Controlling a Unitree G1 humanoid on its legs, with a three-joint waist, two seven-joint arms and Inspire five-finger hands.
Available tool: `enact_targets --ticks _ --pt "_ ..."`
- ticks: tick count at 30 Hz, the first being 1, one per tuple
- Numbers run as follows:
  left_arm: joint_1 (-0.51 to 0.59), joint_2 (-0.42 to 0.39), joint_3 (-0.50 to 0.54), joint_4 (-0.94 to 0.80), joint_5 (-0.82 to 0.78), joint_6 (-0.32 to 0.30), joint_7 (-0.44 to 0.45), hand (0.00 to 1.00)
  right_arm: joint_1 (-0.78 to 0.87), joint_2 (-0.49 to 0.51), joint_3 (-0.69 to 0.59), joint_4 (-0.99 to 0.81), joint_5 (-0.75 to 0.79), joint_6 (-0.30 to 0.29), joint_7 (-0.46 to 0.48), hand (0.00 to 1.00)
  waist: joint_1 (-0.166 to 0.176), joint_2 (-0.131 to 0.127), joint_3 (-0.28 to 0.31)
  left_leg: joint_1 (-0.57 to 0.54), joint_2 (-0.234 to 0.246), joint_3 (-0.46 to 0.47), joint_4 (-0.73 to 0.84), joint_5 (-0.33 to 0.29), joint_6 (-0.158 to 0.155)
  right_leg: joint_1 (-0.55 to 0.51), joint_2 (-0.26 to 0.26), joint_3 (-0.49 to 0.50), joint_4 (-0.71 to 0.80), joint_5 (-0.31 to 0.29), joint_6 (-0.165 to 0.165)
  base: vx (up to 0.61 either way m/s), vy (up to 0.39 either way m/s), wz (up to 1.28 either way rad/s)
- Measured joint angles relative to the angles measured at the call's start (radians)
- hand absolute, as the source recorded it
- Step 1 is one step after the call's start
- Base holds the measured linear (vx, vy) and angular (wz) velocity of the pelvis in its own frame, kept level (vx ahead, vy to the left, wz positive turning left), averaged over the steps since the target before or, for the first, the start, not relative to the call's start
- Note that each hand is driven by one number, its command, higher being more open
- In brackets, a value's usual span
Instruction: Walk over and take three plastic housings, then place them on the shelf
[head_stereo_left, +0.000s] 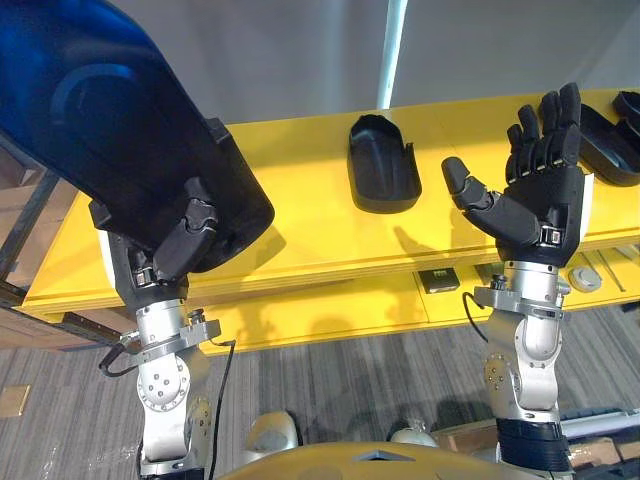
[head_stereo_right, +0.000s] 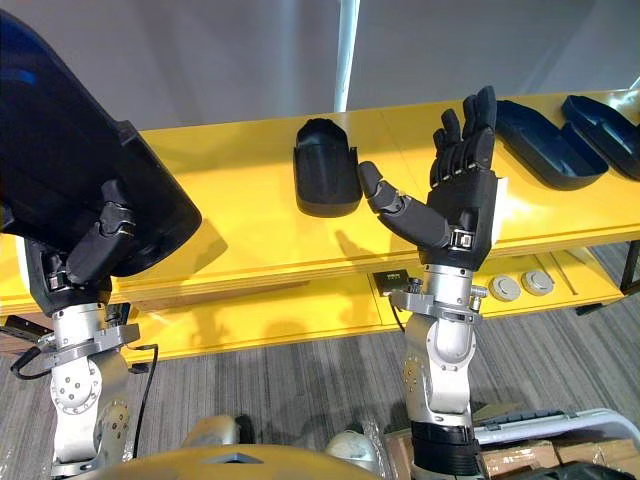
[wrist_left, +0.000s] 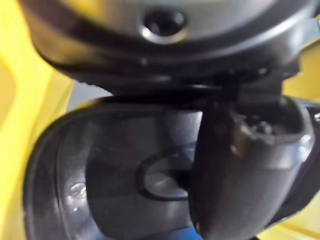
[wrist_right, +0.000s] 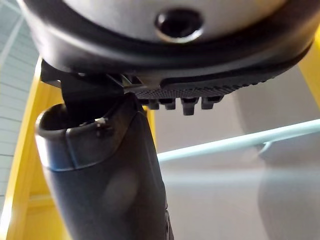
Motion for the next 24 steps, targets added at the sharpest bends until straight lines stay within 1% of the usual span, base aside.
enact_targets --ticks 1,2,3,4,5,6,7,8,9,10,11,12,13,14,15,16,17,18,20,21,23,24 --pt "0.003 0.000 -0.001 0.000 0.002 0.000 -0.014 0.00 0.001 -0.002 0.000 0.004 0.000 -0.004 0.001 1.00 0.000 0.005 -0.003 0.008 0.008 -0.009 -0.012 0.007 -0.008 -0.008 -0.011 0.013 0.006 0.002 0.011 -0.05 0.333 -0.63" --pt "0.003 0.002 -0.002 0.000 0.009 0.002 -0.041 0.00 0.003 -0.008 -0.001 0.005 0.006 -0.010 0.001 1.00 -0.001 0.018 -0.009 0.033 0.013 -0.008 -0.052 0.017 -0.037 -0.023 -0.031 0.049 0.020 0.005 0.037 -0.02 0.362 -0.58" --pt "0.003 0.004 -0.005 0.000 0.009 0.002 -0.053 0.00 0.004 -0.012 0.000 0.005 0.015 -0.013 0.001 1.00 -0.003 0.025 -0.013 0.048 0.006 -0.006 -0.076 0.001 -0.070 -0.031 -0.044 0.069 0.022 0.010 0.050 -0.01 0.421 -0.63" --pt "-0.007 0.027 -0.009 0.000 0.007 0.004 -0.075 0.00 0.013 0.003 0.000 0.007 0.023 -0.021 -0.002 1.00 -0.015 0.016 -0.012 0.071 -0.041 0.024 -0.104 -0.014 -0.088 -0.034 -0.085 0.095 0.016 0.028 0.073 0.00 0.332 -0.33" --pt "-0.014 0.058 -0.017 -0.002 0.005 0.008 -0.095 0.00 0.041 0.016 0.000 0.006 0.031 -0.028 -0.013 1.00 -0.030 -0.009 -0.015 0.068 -0.085 0.036 -0.112 -0.021 -0.060 -0.033 -0.124 0.102 -0.001 0.035 0.073 0.00 0.375 -0.20" --pt "-0.028 0.082 -0.023 -0.002 0.005 0.017 -0.112 0.00 0.062 0.030 0.001 0.008 0.031 -0.030 -0.023 1.00 -0.032 -0.026 -0.009 0.067 -0.110 0.044 -0.107 -0.028 -0.045 -0.033 -0.148 0.104 -0.006 0.043 0.064 0.00 0.380 -0.02" --pt "-0.044 0.100 -0.024 -0.002 0.001 0.038 -0.134 0.00 0.083 0.043 0.005 0.010 0.031 -0.029 -0.034 1.00 -0.030 -0.036 -0.007 0.061 -0.121 0.051 -0.090 -0.040 -0.031 -0.037 -0.163 0.098 -0.002 0.073 0.036 -0.01 0.286 -0.06" --pt "-0.049 0.112 -0.020 -0.002 -0.007 0.057 -0.150 0.00 0.094 0.053 0.016 0.021 0.031 -0.029 -0.040 1.00 -0.029 -0.040 -0.009 0.055 -0.124 0.065 -0.082 -0.048 -0.023 -0.043 -0.169 0.079 0.004 0.101 0.033 -0.02 0.227 -0.30" --pt "-0.049 0.122 -0.009 -0.002 -0.014 0.075 -0.165 0.00 0.094 0.063 0.037 0.041 0.031 -0.028 -0.040 1.00 -0.021 -0.040 -0.010 0.065 -0.118 0.093 -0.092 -0.047 -0.016 -0.064 -0.167 0.032 0.016 0.132 0.026 0.01 0.131 -0.44" --pt "-0.051 0.133 0.002 -0.001 -0.016 0.097 -0.168 0.00 0.093 0.064 0.061 0.046 0.027 -0.022 -0.036 1.00 -0.024 -0.039 -0.010 0.073 -0.112 0.106 -0.106 -0.045 -0.015 -0.068 -0.150 0.016 0.018 0.129 0.020 0.02 0.091 -0.44" --pt "-0.055 0.140 0.003 0.001 -0.018 0.109 -0.168 0.00 0.093 0.064 0.067 0.046 0.021 -0.021 -0.032 1.00 -0.028 -0.037 -0.011 0.073 -0.107 0.106 -0.108 -0.044 -0.016 -0.068 -0.138 0.021 0.016 0.122 0.016 0.07 -0.001 -0.23" --pt "-0.080 0.159 0.000 0.018 -0.024 0.125 -0.168 0.00 0.092 0.063 0.067 0.045 -0.004 -0.021 -0.030 1.00 -0.030 -0.037 -0.015 0.073 -0.102 0.105 -0.119 -0.037 -0.022 -0.064 -0.113 0.041 -0.004 0.113 0.012 0.07 -0.020 -0.01" --pt "-0.109 0.174 -0.008 0.036 -0.041 0.139 -0.171 0.00 0.089 0.058 0.066 0.045 -0.007 -0.021 -0.027 1.00 -0.037 -0.039 -0.016 0.066 -0.105 0.098 -0.118 -0.034 -0.025 -0.057 -0.103 0.054 -0.028 0.114 0.012 0.11 -0.021 0.12" --pt "-0.135 0.181 -0.021 0.054 -0.057 0.151 -0.169 0.00 0.084 0.058 0.061 0.045 -0.007 -0.015 -0.019 1.00 -0.048 -0.039 -0.017 0.060 -0.105 0.087 -0.117 -0.028 -0.029 -0.050 -0.096 0.061 -0.043 0.115 0.013 0.09 -0.062 0.38" --pt "-0.171 0.180 -0.052 0.079 -0.060 0.186 -0.159 0.00 0.079 0.056 0.043 0.045 -0.006 -0.005 -0.002 1.00 -0.063 -0.030 -0.021 0.052 -0.096 0.064 -0.121 -0.019 -0.037 -0.038 -0.081 0.061 -0.059 0.116 0.015 0.08 -0.071 0.34" --pt "-0.176 0.181 -0.066 0.080 -0.059 0.205 -0.155 0.00 0.079 0.056 0.035 0.045 -0.006 0.000 0.004 1.00 -0.065 -0.027 -0.022 0.053 -0.091 0.058 -0.128 -0.015 -0.044 -0.036 -0.075 0.060 -0.059 0.115 0.017 0.05 -0.089 0.37" --pt "-0.176 0.181 -0.091 0.081 -0.059 0.230 -0.156 0.00 0.079 0.051 0.023 0.045 -0.005 0.003 0.013 1.00 -0.077 -0.020 -0.026 0.058 -0.081 0.045 -0.153 -0.001 -0.052 -0.028 -0.064 0.052 -0.059 0.113 0.020 0.03 -0.073 0.22" --pt "-0.176 0.181 -0.102 0.081 -0.059 0.244 -0.160 0.00 0.079 0.045 0.016 0.045 -0.005 0.005 0.018 1.00 -0.080 -0.017 -0.028 0.066 -0.077 0.040 -0.170 0.009 -0.055 -0.025 -0.058 0.047 -0.059 0.113 0.021 0.03 -0.073 0.22" --pt "-0.178 0.181 -0.131 0.081 -0.059 0.293 -0.174 0.00 0.072 0.005 0.007 0.043 0.012 0.016 0.049 1.00 -0.079 -0.008 -0.034 0.095 -0.067 0.034 -0.237 0.045 -0.066 -0.020 -0.044 0.044 -0.059 0.110 0.023 0.01 -0.082 0.12" --pt "-0.188 0.181 -0.135 0.083 -0.060 0.324 -0.182 0.00 0.069 -0.017 0.008 0.033 0.017 0.016 0.061 1.00 -0.077 -0.007 -0.035 0.106 -0.069 0.033 -0.266 0.062 -0.069 -0.020 -0.043 0.043 -0.058 0.102 0.032 -0.02 -0.069 0.09" --pt "-0.205 0.181 -0.134 0.093 -0.065 0.363 -0.183 0.00 0.060 -0.033 0.016 0.031 0.039 0.017 0.083 1.00 -0.077 -0.005 -0.036 0.116 -0.070 0.031 -0.295 0.084 -0.071 -0.020 -0.042 0.043 -0.058 0.096 0.034 -0.04 -0.035 0.05" --pt "-0.216 0.184 -0.135 0.111 -0.105 0.385 -0.188 0.00 0.054 -0.034 0.031 0.031 0.041 0.018 0.097 1.00 -0.077 -0.004 -0.037 0.122 -0.071 0.031 -0.313 0.095 -0.073 -0.020 -0.042 0.043 -0.058 0.089 0.037 -0.08 -0.027 0.04"
